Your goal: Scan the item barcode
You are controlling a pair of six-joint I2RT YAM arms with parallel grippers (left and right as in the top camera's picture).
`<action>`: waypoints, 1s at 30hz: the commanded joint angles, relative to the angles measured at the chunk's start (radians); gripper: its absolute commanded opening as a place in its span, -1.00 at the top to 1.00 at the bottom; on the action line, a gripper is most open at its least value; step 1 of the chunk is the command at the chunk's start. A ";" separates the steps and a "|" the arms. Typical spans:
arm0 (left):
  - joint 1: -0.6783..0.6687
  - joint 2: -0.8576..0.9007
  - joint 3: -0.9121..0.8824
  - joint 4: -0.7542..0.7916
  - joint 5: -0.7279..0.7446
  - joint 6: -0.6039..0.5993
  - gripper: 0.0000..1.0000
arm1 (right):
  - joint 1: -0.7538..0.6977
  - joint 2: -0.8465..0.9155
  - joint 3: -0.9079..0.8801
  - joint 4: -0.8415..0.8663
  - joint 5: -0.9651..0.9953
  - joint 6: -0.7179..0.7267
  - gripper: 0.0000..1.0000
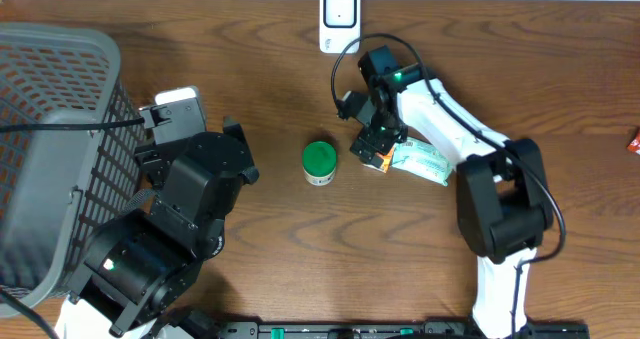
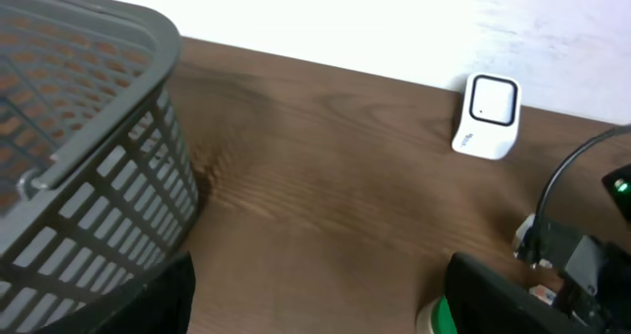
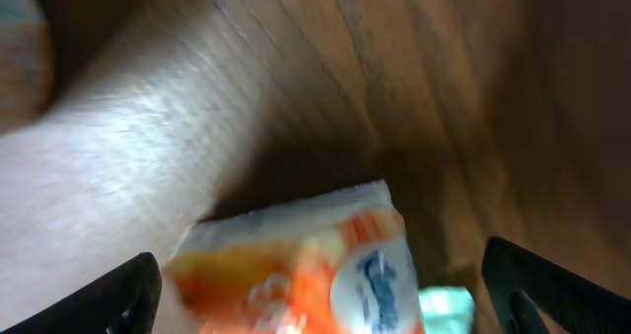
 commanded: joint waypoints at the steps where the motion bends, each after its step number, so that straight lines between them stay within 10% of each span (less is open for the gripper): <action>1: 0.002 -0.023 -0.001 -0.003 -0.079 -0.009 -0.62 | -0.002 0.046 0.012 0.005 0.020 -0.024 -0.99; 12: 0.002 -0.034 -0.001 -0.029 -0.086 -0.008 -0.62 | -0.002 0.087 0.013 -0.018 0.037 -0.002 -0.30; 30: 0.002 -0.032 -0.001 -0.105 -0.088 -0.032 -0.62 | -0.005 0.085 0.370 -0.240 0.058 0.623 -0.17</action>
